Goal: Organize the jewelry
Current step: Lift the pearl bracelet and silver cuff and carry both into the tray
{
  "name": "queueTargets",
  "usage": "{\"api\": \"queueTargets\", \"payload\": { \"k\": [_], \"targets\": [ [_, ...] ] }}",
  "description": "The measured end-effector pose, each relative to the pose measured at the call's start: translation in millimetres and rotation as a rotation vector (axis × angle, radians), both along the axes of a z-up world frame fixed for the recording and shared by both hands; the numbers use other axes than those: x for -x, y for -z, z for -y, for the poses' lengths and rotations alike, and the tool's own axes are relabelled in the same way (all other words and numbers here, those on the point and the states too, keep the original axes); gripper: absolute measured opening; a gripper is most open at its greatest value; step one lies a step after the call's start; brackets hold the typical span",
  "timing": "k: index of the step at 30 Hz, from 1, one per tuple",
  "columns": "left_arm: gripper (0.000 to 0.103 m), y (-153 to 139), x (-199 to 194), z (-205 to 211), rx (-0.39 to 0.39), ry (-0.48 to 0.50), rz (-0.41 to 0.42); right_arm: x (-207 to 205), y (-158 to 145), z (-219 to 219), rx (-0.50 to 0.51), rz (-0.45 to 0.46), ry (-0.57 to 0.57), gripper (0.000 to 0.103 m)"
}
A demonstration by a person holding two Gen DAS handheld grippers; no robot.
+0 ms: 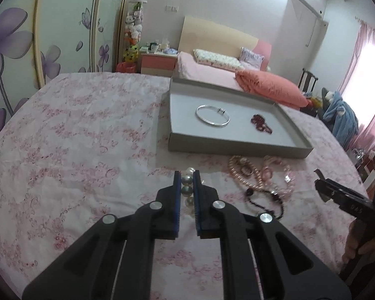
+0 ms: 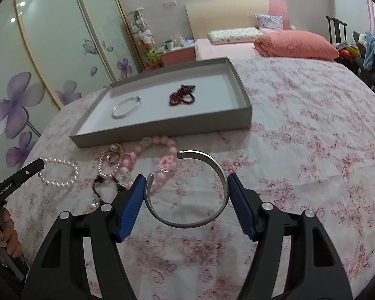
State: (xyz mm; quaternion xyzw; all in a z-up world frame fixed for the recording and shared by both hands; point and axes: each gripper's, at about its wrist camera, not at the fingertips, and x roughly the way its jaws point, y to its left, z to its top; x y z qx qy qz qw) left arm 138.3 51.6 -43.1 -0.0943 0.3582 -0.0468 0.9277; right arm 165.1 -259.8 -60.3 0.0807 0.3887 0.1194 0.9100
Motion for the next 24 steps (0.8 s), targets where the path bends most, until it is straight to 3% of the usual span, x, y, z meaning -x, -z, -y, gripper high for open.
{"api": "queueTargets", "payload": {
  "k": [24],
  "targets": [
    [0.01, -33.4, 23.8, 20.7, -0.013, 0.018, 0.135, 26.7, -40.5, -22.5, 0.022, 0.218, 0.003, 0.067]
  ]
}}
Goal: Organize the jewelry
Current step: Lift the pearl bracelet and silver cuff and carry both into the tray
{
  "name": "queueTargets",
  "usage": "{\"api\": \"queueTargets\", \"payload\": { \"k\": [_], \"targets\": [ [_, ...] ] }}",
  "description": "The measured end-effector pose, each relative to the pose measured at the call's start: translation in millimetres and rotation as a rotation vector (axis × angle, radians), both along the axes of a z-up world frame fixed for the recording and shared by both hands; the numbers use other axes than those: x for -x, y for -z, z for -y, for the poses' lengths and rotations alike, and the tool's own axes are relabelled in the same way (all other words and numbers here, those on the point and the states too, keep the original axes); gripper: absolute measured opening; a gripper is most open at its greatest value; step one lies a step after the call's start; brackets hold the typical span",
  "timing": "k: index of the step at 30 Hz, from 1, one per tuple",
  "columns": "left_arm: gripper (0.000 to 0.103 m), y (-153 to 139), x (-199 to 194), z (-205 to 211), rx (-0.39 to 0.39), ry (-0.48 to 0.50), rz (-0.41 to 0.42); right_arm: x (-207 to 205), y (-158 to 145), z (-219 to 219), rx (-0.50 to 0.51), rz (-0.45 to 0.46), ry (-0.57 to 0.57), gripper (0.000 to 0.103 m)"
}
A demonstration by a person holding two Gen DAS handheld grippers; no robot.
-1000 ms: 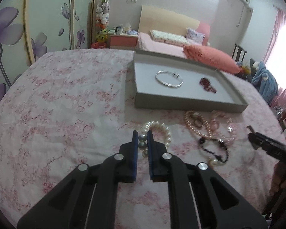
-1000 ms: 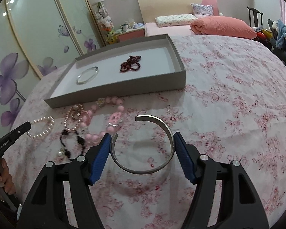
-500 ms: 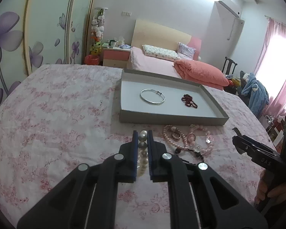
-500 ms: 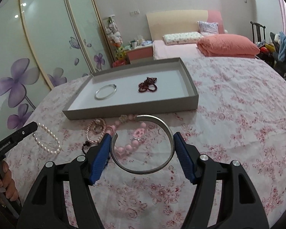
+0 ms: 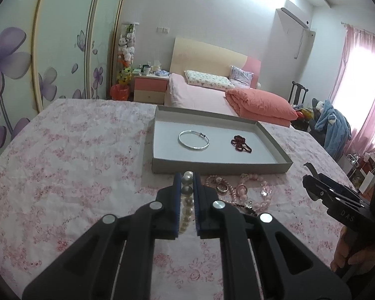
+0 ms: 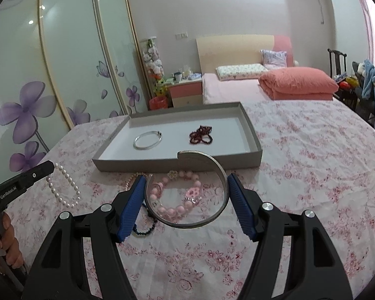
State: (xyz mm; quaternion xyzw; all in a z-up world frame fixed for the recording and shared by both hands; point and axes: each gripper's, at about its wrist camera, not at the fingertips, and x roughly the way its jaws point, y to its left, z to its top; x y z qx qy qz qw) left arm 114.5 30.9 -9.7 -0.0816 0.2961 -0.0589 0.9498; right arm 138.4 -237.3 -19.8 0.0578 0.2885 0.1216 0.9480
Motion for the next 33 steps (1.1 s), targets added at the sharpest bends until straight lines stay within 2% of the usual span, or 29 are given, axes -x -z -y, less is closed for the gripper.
{"api": "queueTargets", "payload": {
  "k": [20, 33],
  "targets": [
    [0.01, -33.0, 11.7, 17.3, -0.059, -0.019, 0.14, 16.6, -34.0, -5.1, 0.041, 0.225, 0.074, 0.067],
    [0.01, -51.9, -12.2, 40.2, -0.094, -0.011, 0.202, 0.1, -50.8, -5.0, 0.038, 0.318, 0.144, 0.067]
  ]
}}
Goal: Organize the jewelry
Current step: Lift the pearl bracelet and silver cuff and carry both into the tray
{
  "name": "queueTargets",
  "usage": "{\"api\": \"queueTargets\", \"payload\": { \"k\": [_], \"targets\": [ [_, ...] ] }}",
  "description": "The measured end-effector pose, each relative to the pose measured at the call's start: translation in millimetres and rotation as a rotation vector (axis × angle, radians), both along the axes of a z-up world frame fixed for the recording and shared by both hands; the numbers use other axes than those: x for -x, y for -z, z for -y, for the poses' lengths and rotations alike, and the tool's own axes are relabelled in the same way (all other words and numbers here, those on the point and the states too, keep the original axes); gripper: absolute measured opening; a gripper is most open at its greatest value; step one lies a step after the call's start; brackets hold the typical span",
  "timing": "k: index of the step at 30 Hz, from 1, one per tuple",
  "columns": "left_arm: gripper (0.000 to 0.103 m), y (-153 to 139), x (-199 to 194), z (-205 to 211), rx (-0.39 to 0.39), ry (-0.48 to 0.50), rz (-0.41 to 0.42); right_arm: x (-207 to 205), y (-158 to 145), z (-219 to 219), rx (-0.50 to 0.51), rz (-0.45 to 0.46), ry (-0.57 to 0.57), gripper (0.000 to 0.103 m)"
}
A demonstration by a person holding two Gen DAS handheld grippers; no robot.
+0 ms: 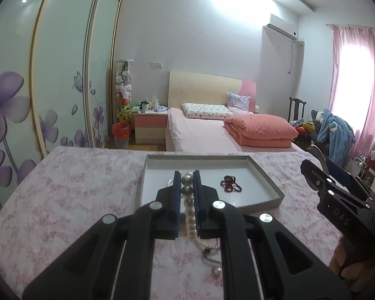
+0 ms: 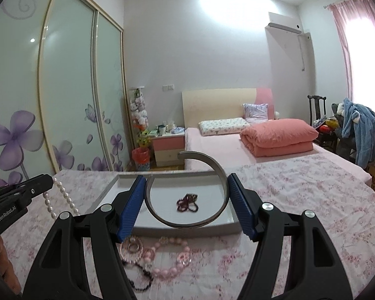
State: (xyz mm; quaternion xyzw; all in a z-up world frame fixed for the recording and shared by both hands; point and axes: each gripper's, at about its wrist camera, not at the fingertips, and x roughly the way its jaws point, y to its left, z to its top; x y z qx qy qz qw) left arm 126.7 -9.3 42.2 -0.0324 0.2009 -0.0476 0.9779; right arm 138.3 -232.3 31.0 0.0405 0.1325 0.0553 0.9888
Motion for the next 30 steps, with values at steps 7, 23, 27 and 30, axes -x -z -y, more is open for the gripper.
{"api": "queueTargets", "payload": {
  "k": [7, 23, 27, 30],
  "targets": [
    [0.01, -5.7, -28.9, 4.1, 0.003, -0.006, -0.006, -13.9, -2.1, -1.8, 0.004, 0.023, 0.022, 0.067],
    [0.01, 1.8, -100.0, 1.9, 0.008, -0.013, -0.057, -69.7, 7.0, -5.1, 0.015, -0.021, 0.053, 0.067],
    [0.01, 11.4, -117.0, -0.6, 0.023, -0.014, -0.081, -87.5, 17.3, -8.3, 0.022, -0.061, 0.053, 0.067],
    [0.01, 18.5, -129.9, -0.9, 0.032, -0.014, -0.098, -100.8, 27.4, -10.3, 0.021, -0.106, 0.05, 0.067]
  ]
}}
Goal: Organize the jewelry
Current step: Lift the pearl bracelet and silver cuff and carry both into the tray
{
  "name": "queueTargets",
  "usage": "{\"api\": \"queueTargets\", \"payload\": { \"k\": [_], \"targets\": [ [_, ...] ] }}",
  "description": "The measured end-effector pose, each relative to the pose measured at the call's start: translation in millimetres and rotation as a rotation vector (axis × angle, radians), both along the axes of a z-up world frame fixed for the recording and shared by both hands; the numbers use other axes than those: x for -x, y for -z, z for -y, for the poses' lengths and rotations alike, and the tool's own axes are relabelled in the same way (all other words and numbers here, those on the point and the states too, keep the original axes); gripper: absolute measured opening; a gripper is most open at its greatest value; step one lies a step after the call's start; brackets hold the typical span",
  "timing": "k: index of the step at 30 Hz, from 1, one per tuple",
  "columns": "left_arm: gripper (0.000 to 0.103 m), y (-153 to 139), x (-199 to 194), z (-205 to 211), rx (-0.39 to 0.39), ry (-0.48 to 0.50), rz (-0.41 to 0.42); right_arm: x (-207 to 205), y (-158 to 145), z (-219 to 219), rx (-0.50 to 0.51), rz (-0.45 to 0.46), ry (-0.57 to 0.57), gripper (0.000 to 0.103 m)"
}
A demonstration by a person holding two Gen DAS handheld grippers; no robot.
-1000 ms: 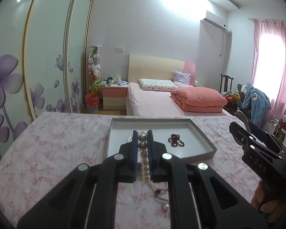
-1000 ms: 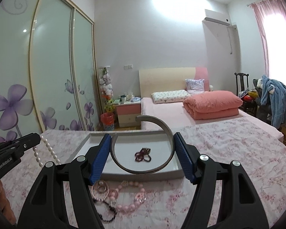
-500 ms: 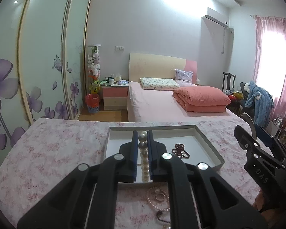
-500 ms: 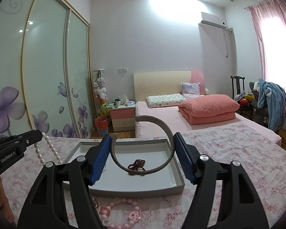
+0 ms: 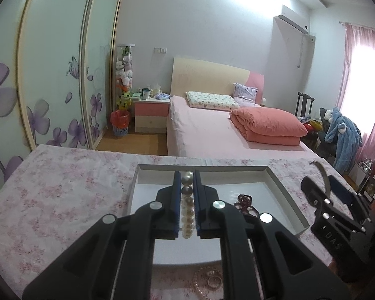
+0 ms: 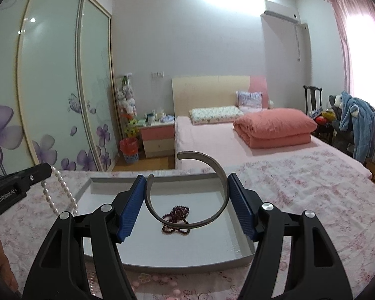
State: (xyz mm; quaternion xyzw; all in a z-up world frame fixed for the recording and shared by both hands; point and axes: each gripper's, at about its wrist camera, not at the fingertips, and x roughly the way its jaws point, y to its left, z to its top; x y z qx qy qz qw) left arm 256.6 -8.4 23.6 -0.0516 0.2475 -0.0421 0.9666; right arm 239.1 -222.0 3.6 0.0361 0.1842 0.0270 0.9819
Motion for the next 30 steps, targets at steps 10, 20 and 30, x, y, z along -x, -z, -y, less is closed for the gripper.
{"api": "queueTargets", "payload": {
  "k": [10, 20, 30],
  "targets": [
    [0.01, 26.6, -35.1, 0.3, 0.008, 0.021, -0.056, -42.1, 35.6, -12.4, 0.022, -0.198, -0.039, 0.067],
    [0.01, 53.8, -65.7, -1.8, 0.02, 0.012, -0.135, -74.9, 57.4, -19.8, 0.022, -0.339, -0.052, 0.067],
    [0.021, 51.8, -64.9, -20.2, 0.052, -0.032, -0.14, -64.3, 47.1, -6.8, -0.011, -0.311, -0.046, 0.072]
  ]
}}
